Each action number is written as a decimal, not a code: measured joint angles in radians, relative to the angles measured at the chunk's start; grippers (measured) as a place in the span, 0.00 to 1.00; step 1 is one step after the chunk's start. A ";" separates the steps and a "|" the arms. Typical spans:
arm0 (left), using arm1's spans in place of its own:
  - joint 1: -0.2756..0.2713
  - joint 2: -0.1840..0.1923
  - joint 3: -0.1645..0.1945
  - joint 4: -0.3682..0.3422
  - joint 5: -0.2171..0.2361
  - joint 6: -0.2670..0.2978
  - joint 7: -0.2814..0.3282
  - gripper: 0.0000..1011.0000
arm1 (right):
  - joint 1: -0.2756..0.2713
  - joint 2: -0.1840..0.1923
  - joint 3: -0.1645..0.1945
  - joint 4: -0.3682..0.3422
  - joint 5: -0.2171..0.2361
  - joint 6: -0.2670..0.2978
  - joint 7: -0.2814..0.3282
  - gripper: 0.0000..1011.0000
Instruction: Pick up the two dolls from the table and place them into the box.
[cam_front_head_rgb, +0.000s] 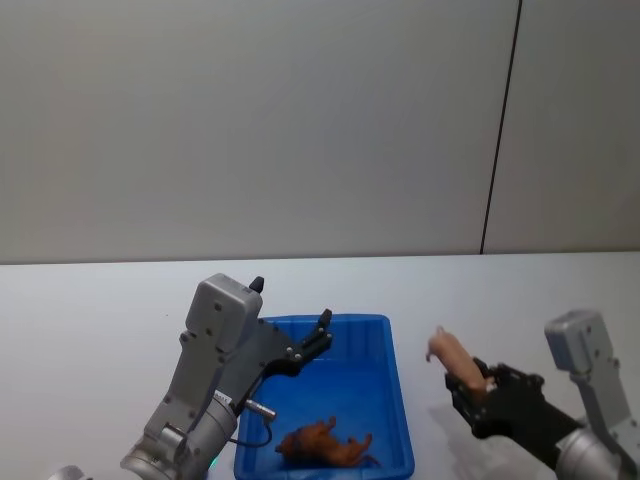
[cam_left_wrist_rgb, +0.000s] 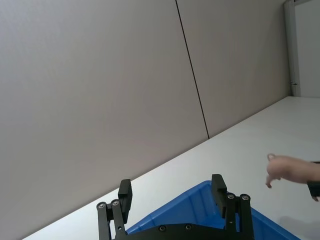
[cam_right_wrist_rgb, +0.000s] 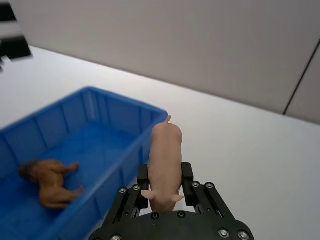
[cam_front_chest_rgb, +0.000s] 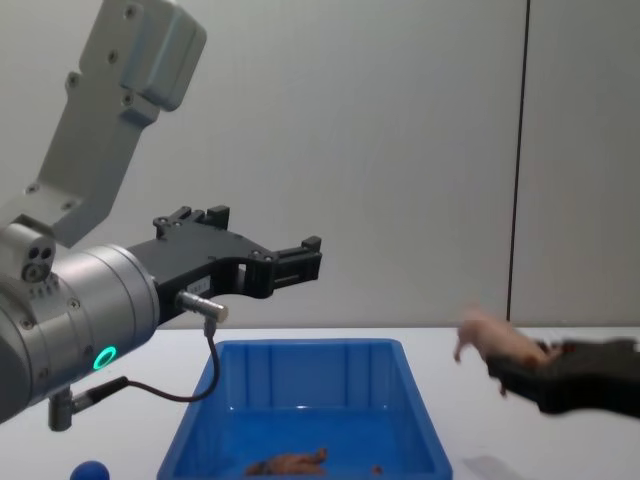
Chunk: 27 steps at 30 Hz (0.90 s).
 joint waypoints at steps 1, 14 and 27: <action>0.000 0.000 0.000 0.000 0.000 0.000 0.000 0.99 | 0.004 -0.001 0.000 -0.004 -0.001 -0.001 0.003 0.36; 0.000 0.000 0.000 0.000 0.000 0.000 0.000 0.99 | 0.104 -0.065 -0.029 0.009 -0.014 0.026 0.117 0.36; 0.000 0.000 0.000 0.000 0.000 0.000 0.000 0.99 | 0.198 -0.137 -0.066 0.109 -0.036 0.050 0.180 0.70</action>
